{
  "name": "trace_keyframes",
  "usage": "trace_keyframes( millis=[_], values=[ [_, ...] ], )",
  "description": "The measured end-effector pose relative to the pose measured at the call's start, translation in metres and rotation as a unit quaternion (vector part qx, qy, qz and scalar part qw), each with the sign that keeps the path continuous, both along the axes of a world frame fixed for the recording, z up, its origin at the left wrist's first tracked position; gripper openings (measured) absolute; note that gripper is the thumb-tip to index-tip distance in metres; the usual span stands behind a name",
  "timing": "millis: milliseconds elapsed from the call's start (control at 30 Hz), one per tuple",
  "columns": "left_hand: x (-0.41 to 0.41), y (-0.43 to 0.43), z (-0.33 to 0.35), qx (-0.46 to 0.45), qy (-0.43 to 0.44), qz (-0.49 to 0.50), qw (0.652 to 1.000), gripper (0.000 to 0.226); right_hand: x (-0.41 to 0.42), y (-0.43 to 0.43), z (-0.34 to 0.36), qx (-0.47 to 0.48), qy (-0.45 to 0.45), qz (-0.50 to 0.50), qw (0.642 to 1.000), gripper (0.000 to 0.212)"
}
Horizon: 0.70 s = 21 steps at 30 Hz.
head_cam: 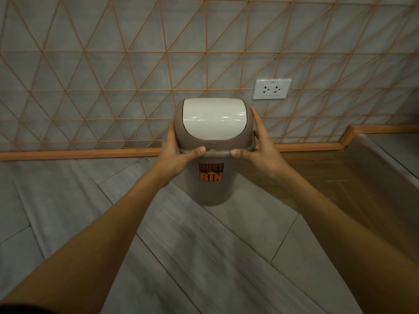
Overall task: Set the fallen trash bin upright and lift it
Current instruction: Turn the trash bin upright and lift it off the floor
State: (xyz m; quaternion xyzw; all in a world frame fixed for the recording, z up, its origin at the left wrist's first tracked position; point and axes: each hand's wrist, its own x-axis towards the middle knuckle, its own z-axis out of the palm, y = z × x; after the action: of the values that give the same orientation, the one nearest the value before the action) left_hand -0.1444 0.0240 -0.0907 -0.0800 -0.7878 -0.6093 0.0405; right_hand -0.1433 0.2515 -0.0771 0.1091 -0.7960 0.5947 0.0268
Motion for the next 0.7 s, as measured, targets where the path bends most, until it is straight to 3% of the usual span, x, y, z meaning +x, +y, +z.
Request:
trace_keyframes(
  millis=[200, 400, 700],
  values=[
    [-0.025, -0.002, -0.001, -0.033, 0.002, 0.049, 0.998, 0.103, -0.031, -0.011, 0.002, 0.028, -0.007, -0.029, 0.999, 0.114],
    [-0.042, 0.004, 0.001, -0.128, 0.016, 0.120, 0.984, 0.072, -0.052, -0.028, 0.008, 0.065, -0.011, -0.081, 0.995, 0.109],
    [-0.041, 0.004, 0.001, -0.156, -0.023, 0.112, 0.981, 0.075, -0.059, -0.028, 0.009, 0.105, -0.055, -0.070, 0.991, 0.112]
  ],
)
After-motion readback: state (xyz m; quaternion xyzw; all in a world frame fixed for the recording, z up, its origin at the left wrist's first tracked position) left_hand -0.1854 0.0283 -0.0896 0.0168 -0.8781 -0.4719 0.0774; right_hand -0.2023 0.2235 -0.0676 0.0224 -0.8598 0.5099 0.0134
